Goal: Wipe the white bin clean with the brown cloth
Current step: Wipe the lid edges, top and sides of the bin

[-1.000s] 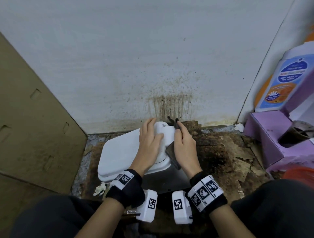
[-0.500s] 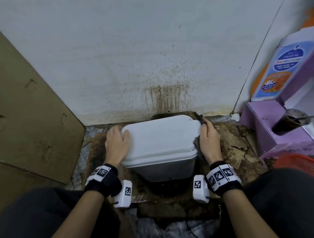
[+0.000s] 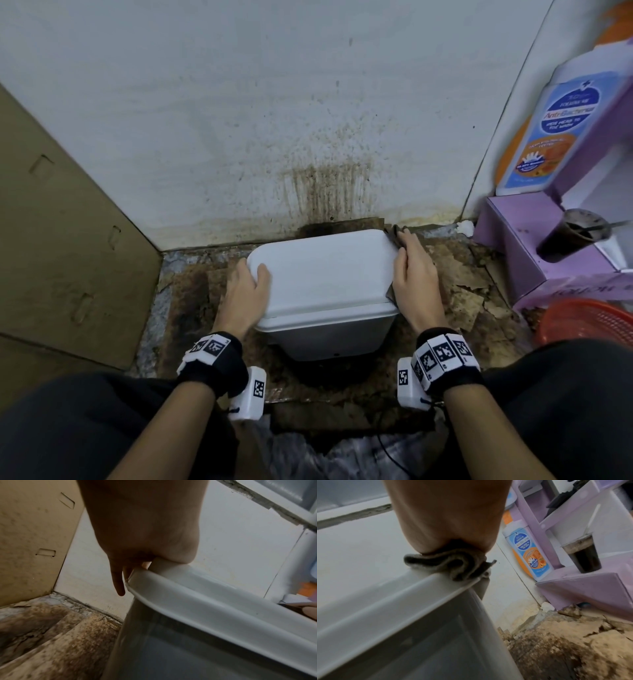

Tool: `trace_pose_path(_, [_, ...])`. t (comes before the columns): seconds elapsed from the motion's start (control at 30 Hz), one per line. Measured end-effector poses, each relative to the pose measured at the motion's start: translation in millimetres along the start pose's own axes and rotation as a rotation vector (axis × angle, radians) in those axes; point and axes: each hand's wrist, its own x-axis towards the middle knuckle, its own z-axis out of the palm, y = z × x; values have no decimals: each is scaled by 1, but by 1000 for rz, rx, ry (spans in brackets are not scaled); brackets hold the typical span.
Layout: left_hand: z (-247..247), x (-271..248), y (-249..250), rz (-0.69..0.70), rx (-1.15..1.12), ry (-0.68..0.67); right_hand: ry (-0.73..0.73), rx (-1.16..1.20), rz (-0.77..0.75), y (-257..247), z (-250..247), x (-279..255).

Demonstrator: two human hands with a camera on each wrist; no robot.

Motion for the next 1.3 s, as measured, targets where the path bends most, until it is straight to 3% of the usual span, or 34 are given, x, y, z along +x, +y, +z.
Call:
trace_pose_path(0.13, [3,2,-4,-5,-17,19,-103,-353,-134,-11,11,3])
trace_pose_path(0.27, [4,3,-5,-3,-24,22,-207,-658,-165,-33,26,0])
trace_pose_path(0.63, [6,0,-3,19,-31,58,-481,-575,-418,-107,103,-29])
trace_pose_path(0.87, [2,-3,-4,16,-1,16,-428,-613,-493,-69,68,-19])
trace_pose_path(1.13, [1,-7,-2,-3,6,11,-136,-613,-219,-25,23,-5])
trace_pose_path(1.3, [1,-5,-4,-6,8,10,-159,-655,-239,-21,27,-3])
